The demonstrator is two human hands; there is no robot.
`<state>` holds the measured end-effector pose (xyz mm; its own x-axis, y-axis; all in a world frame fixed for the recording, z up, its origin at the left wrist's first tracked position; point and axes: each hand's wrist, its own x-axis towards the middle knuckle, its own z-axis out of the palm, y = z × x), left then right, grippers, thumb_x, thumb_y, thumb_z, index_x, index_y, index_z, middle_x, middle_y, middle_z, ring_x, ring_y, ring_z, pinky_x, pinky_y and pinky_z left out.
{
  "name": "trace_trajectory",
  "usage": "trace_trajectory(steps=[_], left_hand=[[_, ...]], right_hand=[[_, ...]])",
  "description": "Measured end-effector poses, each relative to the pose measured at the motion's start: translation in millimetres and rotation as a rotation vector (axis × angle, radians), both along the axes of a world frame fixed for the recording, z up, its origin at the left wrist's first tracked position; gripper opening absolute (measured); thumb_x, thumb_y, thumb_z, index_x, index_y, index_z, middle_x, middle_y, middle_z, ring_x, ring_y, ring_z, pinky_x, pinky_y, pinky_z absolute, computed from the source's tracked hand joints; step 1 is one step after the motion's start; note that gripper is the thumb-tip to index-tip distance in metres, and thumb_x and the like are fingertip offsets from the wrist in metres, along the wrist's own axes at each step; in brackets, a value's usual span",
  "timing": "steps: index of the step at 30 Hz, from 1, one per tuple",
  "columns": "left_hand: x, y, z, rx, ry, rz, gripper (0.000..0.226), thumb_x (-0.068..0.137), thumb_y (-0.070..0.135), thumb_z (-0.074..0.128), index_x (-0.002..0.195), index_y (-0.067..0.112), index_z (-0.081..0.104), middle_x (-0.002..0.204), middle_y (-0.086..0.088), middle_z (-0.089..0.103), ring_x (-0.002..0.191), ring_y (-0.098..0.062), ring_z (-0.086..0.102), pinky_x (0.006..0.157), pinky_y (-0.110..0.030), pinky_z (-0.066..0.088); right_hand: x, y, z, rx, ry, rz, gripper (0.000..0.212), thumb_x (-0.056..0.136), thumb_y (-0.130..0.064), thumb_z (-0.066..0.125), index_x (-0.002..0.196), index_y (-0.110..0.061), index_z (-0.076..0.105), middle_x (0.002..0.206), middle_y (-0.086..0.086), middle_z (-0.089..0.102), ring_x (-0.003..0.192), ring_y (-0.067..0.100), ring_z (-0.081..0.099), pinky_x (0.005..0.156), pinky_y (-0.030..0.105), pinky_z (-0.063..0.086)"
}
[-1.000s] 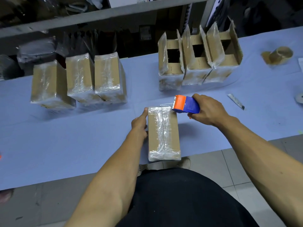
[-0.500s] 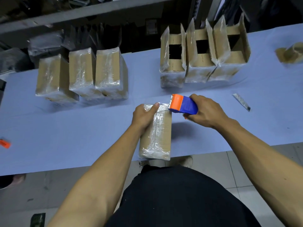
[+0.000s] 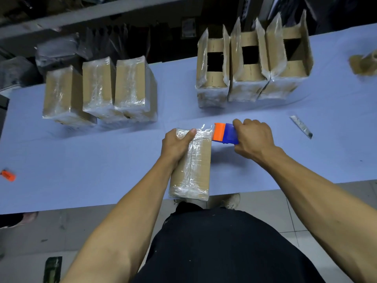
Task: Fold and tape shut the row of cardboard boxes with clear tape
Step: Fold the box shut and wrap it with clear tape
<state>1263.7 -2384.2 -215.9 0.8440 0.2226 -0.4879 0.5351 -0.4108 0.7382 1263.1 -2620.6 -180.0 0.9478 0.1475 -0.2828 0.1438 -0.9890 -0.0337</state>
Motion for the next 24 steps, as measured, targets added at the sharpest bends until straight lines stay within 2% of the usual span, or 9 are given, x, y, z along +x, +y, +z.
trace_trajectory(steps=[5,8,12,15,17,19,21,22,24], left_hand=[[2.6,-1.0,2.2,0.021,-0.017,-0.022,0.042,0.079,0.06,0.075,0.095,0.021,0.071,0.091,0.011,0.074,0.088,-0.009,0.069,0.073,-0.027,0.05],[1.4,-1.1,4.2,0.013,-0.012,-0.031,0.044,0.077,0.06,0.076,0.092,0.02,0.071,0.088,0.009,0.074,0.087,-0.012,0.07,0.074,-0.029,0.054],[0.0,2.1,5.2,-0.03,0.019,0.02,0.05,0.071,0.066,0.076,0.093,0.021,0.07,0.093,0.005,0.076,0.091,-0.017,0.071,0.085,-0.037,0.058],[-2.7,2.0,3.6,-0.132,0.045,0.03,0.05,0.079,0.061,0.072,0.097,0.015,0.068,0.098,-0.004,0.076,0.094,-0.023,0.071,0.088,-0.042,0.058],[-5.3,4.9,0.9,-0.239,0.068,0.043,0.045,0.095,0.049,0.063,0.101,0.005,0.064,0.103,-0.014,0.073,0.096,-0.026,0.068,0.091,-0.043,0.055],[-8.4,7.6,-2.5,-0.297,0.111,0.065,0.046,0.103,0.042,0.053,0.119,0.0,0.061,0.121,-0.019,0.067,0.113,-0.033,0.064,0.103,-0.045,0.05],[-11.9,7.5,-2.9,-0.287,0.122,0.084,0.055,0.102,0.042,0.054,0.143,0.004,0.049,0.146,-0.011,0.054,0.133,-0.028,0.053,0.114,-0.044,0.041],[-13.7,7.4,-2.4,-0.275,0.092,0.116,0.06,0.1,0.042,0.058,0.149,0.009,0.044,0.149,-0.004,0.05,0.136,-0.022,0.05,0.115,-0.038,0.039],[-15.1,6.9,-2.0,-0.246,-0.008,0.199,0.06,0.095,0.037,0.068,0.147,0.017,0.046,0.138,0.004,0.052,0.127,-0.013,0.054,0.108,-0.029,0.043]], right_hand=[[16.4,30.6,12.9,-0.191,-0.059,0.038,0.034,0.073,-0.018,0.069,0.103,-0.014,0.053,0.095,0.01,0.062,0.08,0.03,0.056,0.069,0.032,0.031],[14.8,53.4,7.5,-0.21,0.025,0.017,0.033,0.078,-0.016,0.068,0.108,-0.013,0.055,0.104,0.008,0.063,0.093,0.028,0.061,0.073,0.032,0.033],[7.8,36.2,-9.3,-0.198,0.027,-0.115,0.044,0.077,-0.019,0.071,0.115,-0.009,0.051,0.107,0.011,0.059,0.097,0.031,0.058,0.073,0.034,0.034],[0.1,24.0,-26.4,-0.164,0.03,-0.195,0.069,0.082,-0.028,0.067,0.137,-0.002,0.037,0.117,0.018,0.054,0.103,0.035,0.053,0.078,0.038,0.039],[-6.4,32.4,-39.9,-0.074,0.108,-0.217,0.079,0.087,-0.021,0.06,0.15,0.002,0.017,0.13,0.025,0.046,0.111,0.038,0.048,0.087,0.041,0.038],[-9.4,42.3,-51.9,0.01,0.162,-0.239,0.081,0.089,-0.012,0.058,0.152,0.003,0.009,0.134,0.028,0.041,0.113,0.04,0.046,0.09,0.041,0.038],[-7.8,48.7,-58.4,0.103,0.157,-0.252,0.075,0.088,-0.006,0.057,0.151,0.001,0.017,0.13,0.029,0.044,0.11,0.041,0.049,0.082,0.039,0.036],[-5.8,50.6,-58.9,0.146,0.128,-0.267,0.067,0.087,-0.005,0.055,0.147,-0.001,0.028,0.125,0.029,0.047,0.107,0.041,0.05,0.078,0.038,0.034],[-2.3,53.0,-55.9,0.229,0.0,-0.34,0.046,0.088,-0.007,0.051,0.134,-0.002,0.05,0.115,0.028,0.055,0.105,0.04,0.052,0.079,0.037,0.034]])
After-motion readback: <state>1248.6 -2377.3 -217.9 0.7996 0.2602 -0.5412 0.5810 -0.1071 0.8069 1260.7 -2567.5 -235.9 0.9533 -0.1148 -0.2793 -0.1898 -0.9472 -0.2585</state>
